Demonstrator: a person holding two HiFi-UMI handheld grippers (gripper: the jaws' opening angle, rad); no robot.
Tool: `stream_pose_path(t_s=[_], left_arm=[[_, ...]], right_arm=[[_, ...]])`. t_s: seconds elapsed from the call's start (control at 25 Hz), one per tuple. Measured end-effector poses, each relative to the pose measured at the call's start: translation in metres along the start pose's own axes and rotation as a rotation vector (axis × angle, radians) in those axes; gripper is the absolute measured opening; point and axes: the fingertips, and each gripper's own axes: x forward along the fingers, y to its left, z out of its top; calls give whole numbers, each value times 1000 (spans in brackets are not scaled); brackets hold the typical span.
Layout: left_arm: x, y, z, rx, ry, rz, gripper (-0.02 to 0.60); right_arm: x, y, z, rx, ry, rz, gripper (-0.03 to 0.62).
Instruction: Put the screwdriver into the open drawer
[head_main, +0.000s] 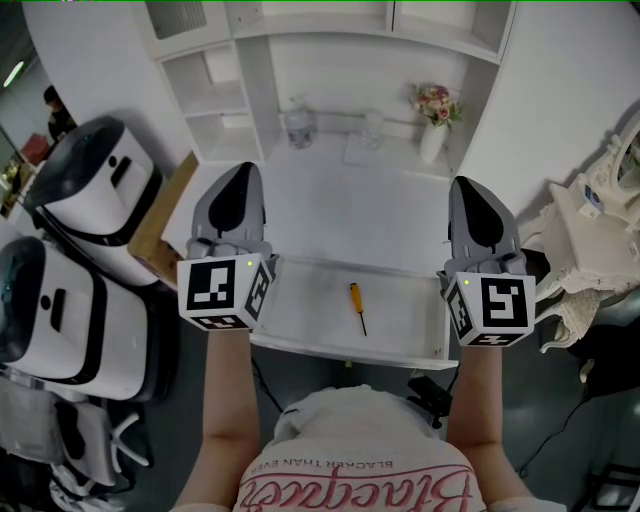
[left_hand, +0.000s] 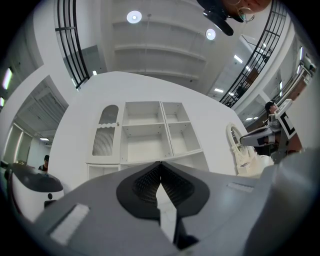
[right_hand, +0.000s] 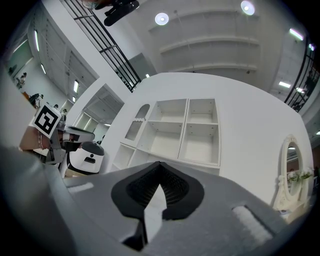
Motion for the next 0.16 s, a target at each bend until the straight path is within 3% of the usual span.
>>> stream_pose_path(t_s=[0.16], left_arm=[[2, 2, -4, -1, 7, 1, -2]], right_arm=[[3, 0, -2, 2, 1, -3, 2]])
